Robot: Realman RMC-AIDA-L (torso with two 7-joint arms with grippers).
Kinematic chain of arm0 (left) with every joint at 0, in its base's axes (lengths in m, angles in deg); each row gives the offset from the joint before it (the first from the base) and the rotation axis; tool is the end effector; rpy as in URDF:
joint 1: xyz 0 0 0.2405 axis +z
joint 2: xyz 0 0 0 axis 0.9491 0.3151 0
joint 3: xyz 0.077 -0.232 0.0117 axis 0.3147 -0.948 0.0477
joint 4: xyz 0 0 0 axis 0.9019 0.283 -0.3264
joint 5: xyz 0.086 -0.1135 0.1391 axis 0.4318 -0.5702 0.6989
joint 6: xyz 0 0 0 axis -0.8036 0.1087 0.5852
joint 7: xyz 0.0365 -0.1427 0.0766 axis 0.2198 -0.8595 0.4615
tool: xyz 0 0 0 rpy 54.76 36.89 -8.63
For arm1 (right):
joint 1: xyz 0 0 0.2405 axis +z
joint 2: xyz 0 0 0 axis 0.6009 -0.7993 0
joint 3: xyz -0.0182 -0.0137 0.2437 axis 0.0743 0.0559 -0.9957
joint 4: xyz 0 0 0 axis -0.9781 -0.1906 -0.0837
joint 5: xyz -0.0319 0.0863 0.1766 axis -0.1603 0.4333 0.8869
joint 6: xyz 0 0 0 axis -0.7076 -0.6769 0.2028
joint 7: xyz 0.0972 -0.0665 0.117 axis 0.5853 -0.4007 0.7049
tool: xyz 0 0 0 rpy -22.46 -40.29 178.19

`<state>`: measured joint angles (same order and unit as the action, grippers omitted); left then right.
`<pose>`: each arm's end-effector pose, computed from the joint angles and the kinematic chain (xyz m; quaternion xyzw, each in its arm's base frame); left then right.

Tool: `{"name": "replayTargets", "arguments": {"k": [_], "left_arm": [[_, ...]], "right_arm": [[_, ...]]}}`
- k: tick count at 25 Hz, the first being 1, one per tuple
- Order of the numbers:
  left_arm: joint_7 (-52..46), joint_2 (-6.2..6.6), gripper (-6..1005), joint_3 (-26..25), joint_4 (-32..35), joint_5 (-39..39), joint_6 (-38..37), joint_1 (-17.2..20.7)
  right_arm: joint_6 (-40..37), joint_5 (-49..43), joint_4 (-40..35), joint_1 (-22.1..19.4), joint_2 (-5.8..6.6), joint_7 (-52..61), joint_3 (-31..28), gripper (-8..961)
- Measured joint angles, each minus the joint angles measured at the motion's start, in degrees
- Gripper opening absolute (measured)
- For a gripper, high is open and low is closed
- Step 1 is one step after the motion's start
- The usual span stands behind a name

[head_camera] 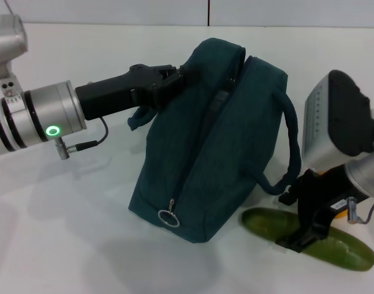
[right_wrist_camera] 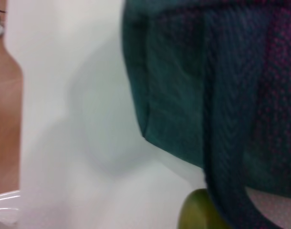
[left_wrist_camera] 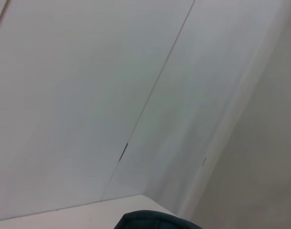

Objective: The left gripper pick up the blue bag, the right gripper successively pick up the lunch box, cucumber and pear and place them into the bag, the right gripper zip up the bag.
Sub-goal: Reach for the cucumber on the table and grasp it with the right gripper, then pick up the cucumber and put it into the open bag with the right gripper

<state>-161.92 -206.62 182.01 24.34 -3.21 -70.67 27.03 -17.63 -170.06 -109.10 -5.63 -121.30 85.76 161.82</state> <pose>-0.2036 0.3432 -0.0235 -0.8669 -0.2849 -0.3917 0.1179 0.1626 0.2946 -0.0613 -0.9812 0.0772 -0.1752 0.0248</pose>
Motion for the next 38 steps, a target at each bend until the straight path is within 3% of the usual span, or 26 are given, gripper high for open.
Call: {"name": "replayTargets", "arguments": {"k": [7, 20, 31, 38], "left_arm": [[0.03, -0.06, 94, 0.00, -0.01, 0.00, -0.02, 0.13], [0.10, -0.18, 98, 0.00, 0.84, -0.07, -0.03, 0.49], [-0.15, -0.14, 101, 0.00, 0.84, -0.07, -0.04, 0.73], [0.06, -0.09, 104, 0.00, 0.84, -0.06, -0.23, 0.91]], "right_arm": [[1.32, -0.37, 1.30, 1.10, -0.16, 1.40, 3.07, 795], [1.44, -0.40, 2.69, 1.98, -0.06, 2.19, 3.24, 763], [1.50, 0.11, 2.60, 2.00, 0.06, 1.82, 2.63, 568], [-0.22, 1.37, 0.61, 1.56, 0.24, 0.15, 1.40, 548]]}}
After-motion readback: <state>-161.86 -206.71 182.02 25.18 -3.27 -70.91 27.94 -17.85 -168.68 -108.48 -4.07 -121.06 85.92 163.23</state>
